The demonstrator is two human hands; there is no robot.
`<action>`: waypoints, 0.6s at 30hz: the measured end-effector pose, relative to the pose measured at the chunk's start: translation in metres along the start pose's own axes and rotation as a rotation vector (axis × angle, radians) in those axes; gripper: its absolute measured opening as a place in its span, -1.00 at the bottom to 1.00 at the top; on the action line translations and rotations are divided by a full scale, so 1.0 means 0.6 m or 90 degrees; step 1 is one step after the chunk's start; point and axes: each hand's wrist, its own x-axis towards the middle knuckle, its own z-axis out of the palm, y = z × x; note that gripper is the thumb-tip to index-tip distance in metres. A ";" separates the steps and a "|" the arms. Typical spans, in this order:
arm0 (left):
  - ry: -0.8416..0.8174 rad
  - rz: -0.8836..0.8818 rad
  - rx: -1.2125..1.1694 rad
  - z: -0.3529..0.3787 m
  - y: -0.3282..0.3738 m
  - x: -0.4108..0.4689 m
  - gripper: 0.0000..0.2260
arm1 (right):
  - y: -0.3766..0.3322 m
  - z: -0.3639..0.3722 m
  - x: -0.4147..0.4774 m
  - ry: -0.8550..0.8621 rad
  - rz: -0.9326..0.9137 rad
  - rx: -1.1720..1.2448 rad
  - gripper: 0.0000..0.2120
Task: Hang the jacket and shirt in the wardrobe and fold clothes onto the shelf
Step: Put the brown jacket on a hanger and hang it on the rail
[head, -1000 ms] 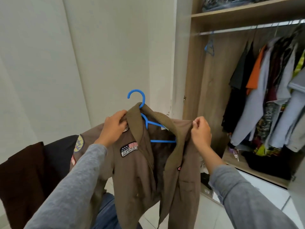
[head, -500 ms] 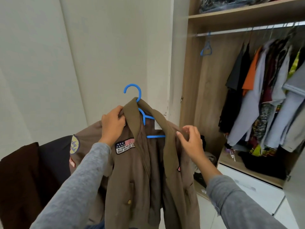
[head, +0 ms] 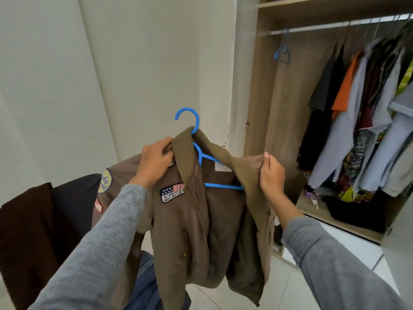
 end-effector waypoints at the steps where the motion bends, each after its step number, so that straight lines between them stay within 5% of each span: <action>1: -0.025 -0.001 -0.023 0.002 0.000 0.000 -0.74 | -0.008 -0.002 0.011 -0.041 0.001 -0.010 -0.60; 6: -0.012 -0.021 -0.064 0.021 0.008 0.004 -0.81 | -0.037 -0.015 0.033 -0.279 0.003 -0.098 -0.58; 10: 0.061 0.004 0.065 0.039 0.020 -0.004 -0.85 | -0.023 -0.012 0.006 -0.246 -0.101 -0.093 -0.58; 18: 0.038 -0.006 0.013 0.042 0.022 -0.004 -0.81 | -0.049 0.002 -0.010 -0.288 -0.196 -0.084 -0.76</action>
